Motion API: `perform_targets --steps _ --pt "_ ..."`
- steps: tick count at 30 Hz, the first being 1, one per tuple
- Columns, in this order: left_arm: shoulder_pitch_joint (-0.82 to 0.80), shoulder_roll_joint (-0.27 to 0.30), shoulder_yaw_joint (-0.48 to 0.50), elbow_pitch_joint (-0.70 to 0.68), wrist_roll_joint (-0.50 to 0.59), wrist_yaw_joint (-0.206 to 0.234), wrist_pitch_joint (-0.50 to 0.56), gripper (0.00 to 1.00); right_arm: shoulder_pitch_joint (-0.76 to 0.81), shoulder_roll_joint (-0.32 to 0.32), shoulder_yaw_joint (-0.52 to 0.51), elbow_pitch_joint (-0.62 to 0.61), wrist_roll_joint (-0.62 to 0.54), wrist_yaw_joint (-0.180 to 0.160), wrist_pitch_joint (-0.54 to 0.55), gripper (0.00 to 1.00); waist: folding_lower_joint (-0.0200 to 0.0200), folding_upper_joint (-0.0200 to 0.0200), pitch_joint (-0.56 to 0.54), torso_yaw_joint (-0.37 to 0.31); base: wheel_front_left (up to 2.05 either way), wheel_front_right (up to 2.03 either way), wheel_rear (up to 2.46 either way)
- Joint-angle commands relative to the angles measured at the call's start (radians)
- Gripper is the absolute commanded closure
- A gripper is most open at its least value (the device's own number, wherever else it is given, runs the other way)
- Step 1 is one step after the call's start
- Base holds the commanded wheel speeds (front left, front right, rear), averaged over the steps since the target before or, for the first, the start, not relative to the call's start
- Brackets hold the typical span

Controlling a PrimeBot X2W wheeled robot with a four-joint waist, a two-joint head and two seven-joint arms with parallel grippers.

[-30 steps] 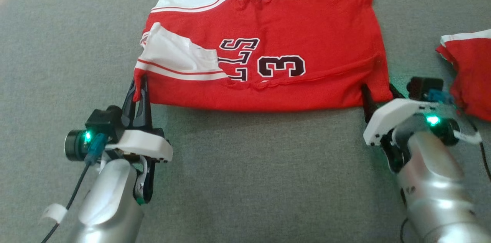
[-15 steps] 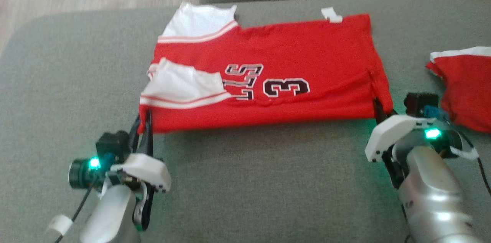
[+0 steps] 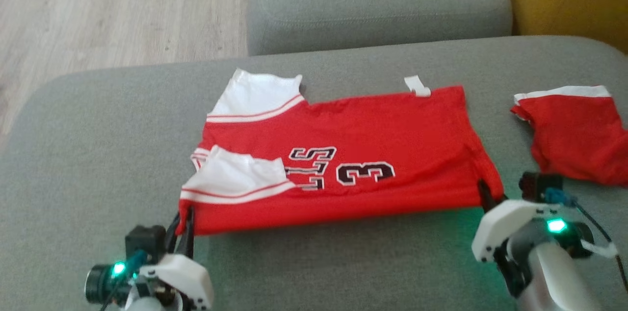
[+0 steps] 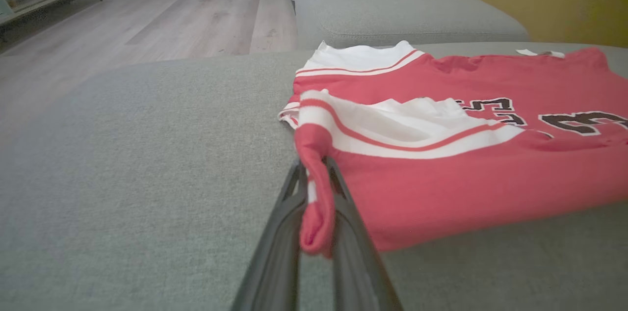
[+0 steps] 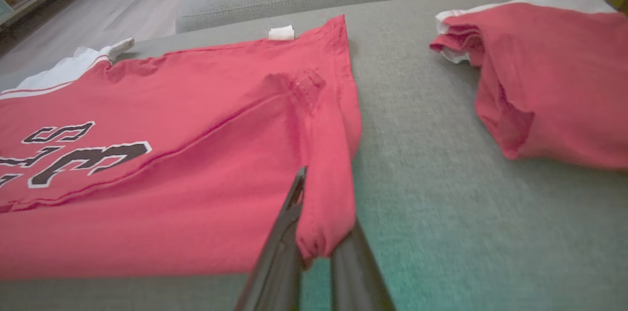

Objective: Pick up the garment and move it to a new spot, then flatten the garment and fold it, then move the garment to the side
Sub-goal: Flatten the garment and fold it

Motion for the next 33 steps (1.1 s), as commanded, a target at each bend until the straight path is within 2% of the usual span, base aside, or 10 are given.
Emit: perform_targets --steps 1,10,14,26,27,28,29,30,31,33 --pt "-0.017 0.039 0.037 -0.047 -0.005 0.015 0.009 1.00 0.001 -0.005 0.016 -0.070 0.009 -0.001 0.018 1.00 0.0002 -0.0001 -0.015 -0.006 0.00 0.00 0.00" --pt "0.106 0.087 0.008 -0.208 -0.016 0.027 0.142 1.00 0.228 -0.005 -0.022 -0.427 0.033 -0.001 0.248 1.00 0.0002 -0.0001 -0.043 -0.011 0.00 0.00 0.00" --pt "0.141 0.100 -0.010 -0.260 -0.023 0.026 0.206 1.00 0.299 -0.005 -0.032 -0.536 0.054 -0.001 0.314 1.00 0.0002 -0.0001 -0.048 -0.010 0.00 0.00 0.00" --pt "0.153 0.103 -0.036 -0.289 -0.022 0.037 0.242 1.00 0.355 -0.005 -0.029 -0.593 0.116 -0.001 0.335 1.00 0.0002 -0.0001 -0.035 -0.013 0.00 0.00 0.00" --pt "0.151 0.102 -0.036 -0.285 -0.023 0.037 0.241 0.93 0.353 -0.005 -0.030 -0.589 0.121 -0.001 0.330 1.00 0.0002 -0.0001 -0.032 -0.013 0.00 0.00 0.00" --pt "0.146 0.099 -0.035 -0.278 -0.024 0.041 0.237 0.26 0.349 -0.005 -0.038 -0.582 0.133 -0.001 0.313 0.41 0.0002 -0.0001 -0.028 -0.014 0.00 0.00 0.00" --pt "0.144 0.098 -0.036 -0.275 -0.024 0.042 0.236 0.20 0.348 -0.005 -0.038 -0.577 0.136 -0.001 0.308 0.00 0.0002 -0.0001 -0.026 -0.014 0.00 0.00 0.00" --pt "0.142 0.097 -0.036 -0.272 -0.025 0.042 0.234 0.06 0.346 -0.005 -0.036 -0.573 0.138 -0.001 0.304 0.00 0.0002 -0.0001 -0.023 -0.015 0.00 0.00 0.00" --pt "0.139 0.096 -0.035 -0.272 -0.024 0.045 0.228 0.00 0.345 -0.005 -0.036 -0.571 0.139 -0.001 0.300 0.00 0.0002 -0.0001 -0.021 -0.015 0.00 0.00 0.00" --pt "0.129 0.094 -0.029 -0.272 -0.020 0.054 0.209 0.00 0.338 -0.005 -0.043 -0.575 0.139 -0.001 0.277 0.00 0.0002 -0.0001 -0.016 -0.016 0.00 0.00 0.00"
